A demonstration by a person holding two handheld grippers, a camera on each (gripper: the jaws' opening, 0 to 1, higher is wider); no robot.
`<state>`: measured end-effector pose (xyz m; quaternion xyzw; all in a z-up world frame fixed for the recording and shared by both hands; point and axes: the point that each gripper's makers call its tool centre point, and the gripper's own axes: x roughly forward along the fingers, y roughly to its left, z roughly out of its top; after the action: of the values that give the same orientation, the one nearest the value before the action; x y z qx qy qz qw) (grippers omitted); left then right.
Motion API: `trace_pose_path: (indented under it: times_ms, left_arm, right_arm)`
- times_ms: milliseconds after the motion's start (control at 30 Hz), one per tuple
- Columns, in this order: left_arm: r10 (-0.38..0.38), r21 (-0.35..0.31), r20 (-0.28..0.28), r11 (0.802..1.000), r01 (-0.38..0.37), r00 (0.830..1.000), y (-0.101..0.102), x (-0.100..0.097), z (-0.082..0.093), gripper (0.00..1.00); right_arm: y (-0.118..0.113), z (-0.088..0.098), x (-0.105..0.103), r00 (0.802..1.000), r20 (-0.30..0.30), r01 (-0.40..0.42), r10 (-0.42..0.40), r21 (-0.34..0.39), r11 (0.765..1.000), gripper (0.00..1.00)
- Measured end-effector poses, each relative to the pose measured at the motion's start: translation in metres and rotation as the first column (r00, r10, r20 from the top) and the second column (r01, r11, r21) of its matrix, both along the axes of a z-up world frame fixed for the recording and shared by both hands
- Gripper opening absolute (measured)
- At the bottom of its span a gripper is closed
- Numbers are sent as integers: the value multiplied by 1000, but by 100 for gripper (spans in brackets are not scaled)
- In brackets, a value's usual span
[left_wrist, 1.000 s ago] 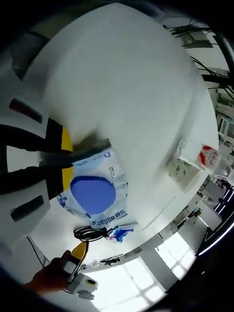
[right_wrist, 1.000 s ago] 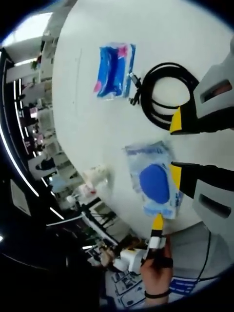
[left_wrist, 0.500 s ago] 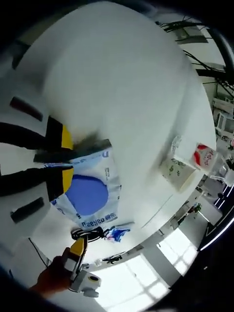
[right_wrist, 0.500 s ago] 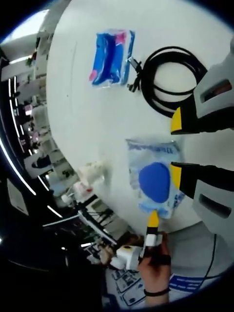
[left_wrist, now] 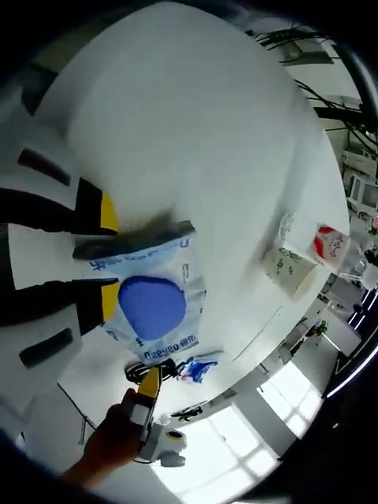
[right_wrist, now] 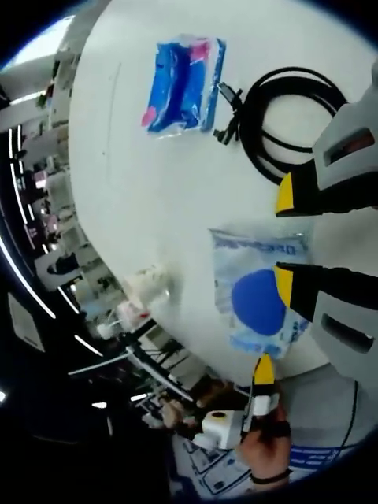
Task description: Arrange the tabletop items into an orderly group along one side of the table until the central work area is clear of visible clutter.
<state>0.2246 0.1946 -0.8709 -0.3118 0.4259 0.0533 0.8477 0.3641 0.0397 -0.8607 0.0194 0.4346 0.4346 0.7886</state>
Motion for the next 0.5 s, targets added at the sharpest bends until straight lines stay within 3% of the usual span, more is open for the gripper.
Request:
trace_pose_path:
  times_ms: [500]
  left_arm:
    - [-39,18,-36,999,40,999,-7,-11,-8,17]
  right_arm:
    - [10,-6,-15,998,-53,-20,19,-7,1000,18]
